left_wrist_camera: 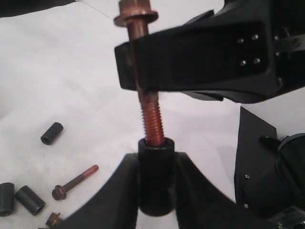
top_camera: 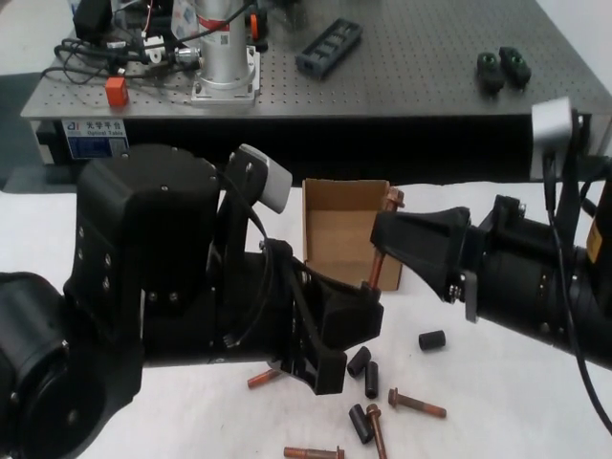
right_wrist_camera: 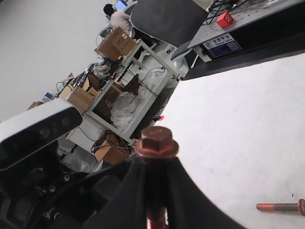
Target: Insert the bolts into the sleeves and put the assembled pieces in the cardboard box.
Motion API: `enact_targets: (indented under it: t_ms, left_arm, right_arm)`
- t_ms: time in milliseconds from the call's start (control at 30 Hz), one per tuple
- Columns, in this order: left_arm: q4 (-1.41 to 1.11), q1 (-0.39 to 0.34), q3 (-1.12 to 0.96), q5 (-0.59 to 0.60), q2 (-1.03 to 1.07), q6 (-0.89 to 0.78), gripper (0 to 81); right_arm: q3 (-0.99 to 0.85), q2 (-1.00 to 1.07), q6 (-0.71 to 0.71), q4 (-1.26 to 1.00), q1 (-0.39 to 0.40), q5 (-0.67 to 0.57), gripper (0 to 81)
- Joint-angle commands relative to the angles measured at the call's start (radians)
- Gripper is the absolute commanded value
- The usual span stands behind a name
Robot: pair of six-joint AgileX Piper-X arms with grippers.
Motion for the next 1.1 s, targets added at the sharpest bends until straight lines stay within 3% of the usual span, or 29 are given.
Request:
enact_targets:
  t_ms: [0,200,233,367,400,567,767,933,1067]
  left_arm:
    - [-0.028,-0.001,-0.005,0.001,-0.011,-0.014,0.6]
    - [-0.04,-0.001,-0.005,-0.013,-0.011,-0.014,0.6]
    - [-0.048,-0.001,-0.005,-0.025,-0.011,-0.014,0.6]
    - [-0.067,-0.001,-0.005,-0.101,-0.011,-0.015,0.6]
    - [-0.067,-0.001,-0.005,-0.124,-0.011,-0.015,0.6]
    - [-0.15,0.001,-0.019,-0.339,0.046,-0.026,0.6]
    - [-0.019,0.047,-0.26,-0.429,0.328,-0.077,0.6]
    - [0.214,0.084,-0.581,-0.463,0.603,-0.054,0.6]
    - [0.354,0.102,-0.853,-0.432,0.819,-0.047,0.6]
  right_arm:
    - [-0.002,0.002,-0.034,0.005,0.005,-0.031,0.2]
    - [-0.002,0.002,-0.053,0.005,0.005,-0.136,3.2]
    - [-0.002,0.002,-0.058,0.005,0.005,-0.139,9.0]
    - [-0.002,0.002,-0.06,0.005,0.005,-0.125,46.6]
    - [-0.002,0.002,-0.043,0.007,-0.002,-0.125,51.7]
    - [-0.002,-0.036,-0.088,0.141,-0.088,-0.132,45.2]
    - [-0.002,-0.126,-0.325,0.544,-0.229,-0.06,44.2]
    - [-0.002,-0.127,-0.464,0.799,-0.246,0.15,44.2]
    - [-0.002,-0.106,-0.486,0.882,-0.238,0.235,44.2]
